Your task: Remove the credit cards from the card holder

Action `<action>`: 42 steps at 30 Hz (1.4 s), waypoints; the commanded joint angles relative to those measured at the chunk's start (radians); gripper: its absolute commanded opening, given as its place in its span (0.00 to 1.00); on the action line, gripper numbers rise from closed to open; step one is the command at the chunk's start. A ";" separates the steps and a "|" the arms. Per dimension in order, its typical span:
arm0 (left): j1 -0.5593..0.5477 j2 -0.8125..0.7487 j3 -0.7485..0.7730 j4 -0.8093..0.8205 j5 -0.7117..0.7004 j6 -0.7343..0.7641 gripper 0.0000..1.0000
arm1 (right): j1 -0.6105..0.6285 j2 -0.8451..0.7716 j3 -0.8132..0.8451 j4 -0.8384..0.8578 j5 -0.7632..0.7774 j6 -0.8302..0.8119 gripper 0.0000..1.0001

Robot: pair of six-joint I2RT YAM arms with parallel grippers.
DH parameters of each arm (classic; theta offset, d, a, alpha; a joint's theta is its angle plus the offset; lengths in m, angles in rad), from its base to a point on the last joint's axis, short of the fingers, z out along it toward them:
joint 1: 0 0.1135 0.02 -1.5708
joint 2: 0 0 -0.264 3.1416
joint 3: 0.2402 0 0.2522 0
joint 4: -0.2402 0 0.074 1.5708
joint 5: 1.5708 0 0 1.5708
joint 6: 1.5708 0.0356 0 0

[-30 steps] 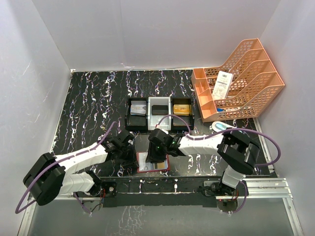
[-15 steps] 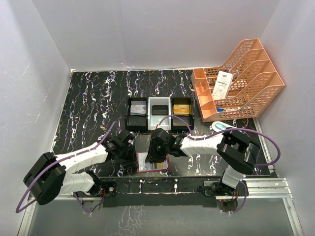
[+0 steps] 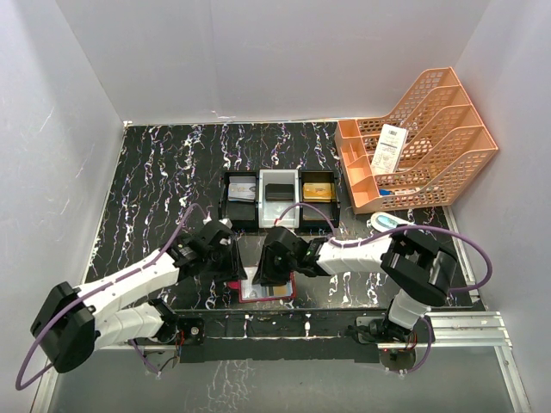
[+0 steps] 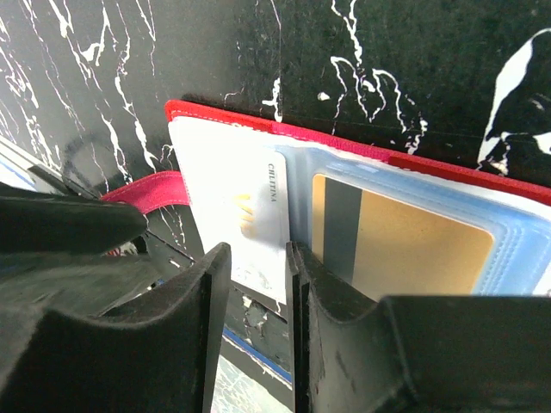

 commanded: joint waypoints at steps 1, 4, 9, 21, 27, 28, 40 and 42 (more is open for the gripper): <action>-0.006 -0.055 0.063 -0.006 -0.018 0.009 0.35 | 0.009 -0.044 0.037 0.008 0.023 -0.007 0.32; -0.006 -0.034 0.054 0.038 0.015 0.012 0.33 | 0.009 -0.070 0.050 0.004 0.027 -0.019 0.33; -0.006 0.022 0.013 0.100 0.048 0.008 0.22 | 0.008 -0.091 0.068 -0.036 0.058 -0.024 0.34; -0.005 0.107 -0.077 0.115 0.033 -0.006 0.11 | 0.010 0.008 0.127 -0.189 0.101 -0.040 0.32; -0.007 0.135 -0.097 0.128 0.020 -0.009 0.08 | 0.011 0.036 0.160 -0.288 0.156 -0.055 0.32; -0.007 0.140 -0.101 0.129 0.018 -0.009 0.07 | 0.011 0.036 0.155 -0.283 0.153 -0.057 0.32; -0.008 0.161 -0.119 0.152 0.030 -0.012 0.03 | 0.002 -0.022 -0.021 0.100 -0.023 0.013 0.26; -0.008 0.162 -0.120 0.152 0.029 -0.012 0.03 | -0.007 -0.042 -0.054 0.156 -0.045 0.022 0.24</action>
